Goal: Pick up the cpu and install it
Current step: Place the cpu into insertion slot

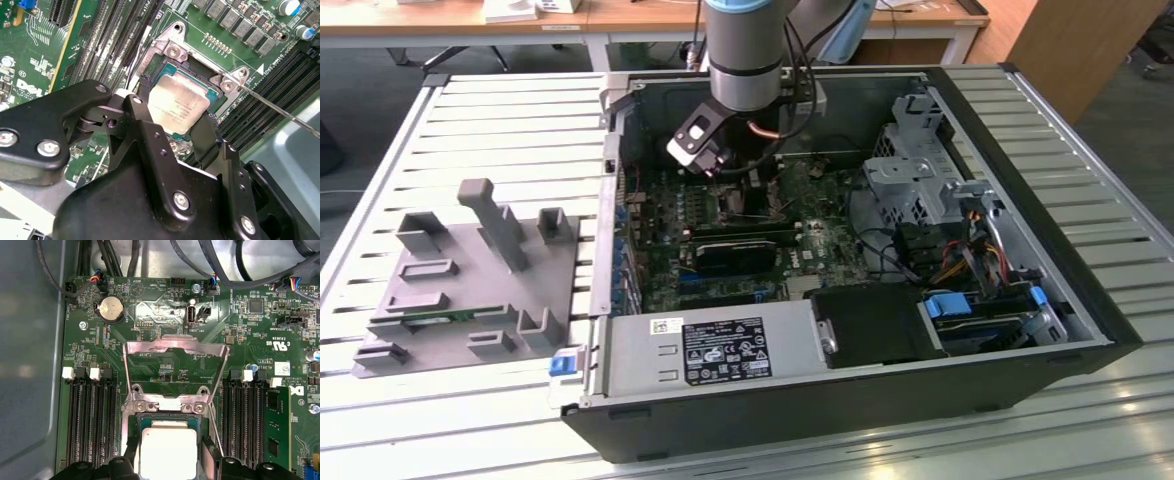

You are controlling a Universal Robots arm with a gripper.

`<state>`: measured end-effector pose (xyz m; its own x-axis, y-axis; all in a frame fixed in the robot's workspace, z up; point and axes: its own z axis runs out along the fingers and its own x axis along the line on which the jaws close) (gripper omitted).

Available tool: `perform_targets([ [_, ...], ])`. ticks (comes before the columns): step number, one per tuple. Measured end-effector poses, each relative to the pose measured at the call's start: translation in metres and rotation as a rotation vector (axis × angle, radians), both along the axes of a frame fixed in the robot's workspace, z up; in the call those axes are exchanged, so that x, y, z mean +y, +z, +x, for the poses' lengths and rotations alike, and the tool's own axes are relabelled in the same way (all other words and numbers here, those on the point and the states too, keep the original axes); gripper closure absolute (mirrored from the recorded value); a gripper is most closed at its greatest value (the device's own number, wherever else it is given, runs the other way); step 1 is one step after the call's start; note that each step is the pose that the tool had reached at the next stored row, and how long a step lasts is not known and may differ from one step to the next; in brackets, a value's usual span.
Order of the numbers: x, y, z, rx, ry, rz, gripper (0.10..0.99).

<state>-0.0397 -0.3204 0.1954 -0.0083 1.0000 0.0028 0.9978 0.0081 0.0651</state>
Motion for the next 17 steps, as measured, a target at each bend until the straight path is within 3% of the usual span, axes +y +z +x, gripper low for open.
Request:
perform_targets([
  [6, 0.0, 0.0065, 0.0, 0.0003, 0.0, 0.0, 0.506],
  [7, 0.0, 0.0072, 0.0, 0.0004, 0.0, 0.0, 0.565],
  [8, 0.0, 0.0077, 0.0, 0.0006, 0.0, 0.0, 0.565],
  [10, 0.0, 0.0087, 0.0, 0.0006, 0.0, 0.0, 0.682],
  [11, 0.0, 0.0093, 0.0, 0.0007, 0.0, 0.0, 0.682],
  [13, 0.0, 0.0102, 0.0, 0.0007, 0.0, 0.0, 0.8],
  [14, 0.0, 0.0106, 0.0, 0.0006, 0.0, 0.0, 0.8],
  [17, 0.0, 0.0119, 0.0, 0.0006, 0.0, 0.0, 0.918],
])
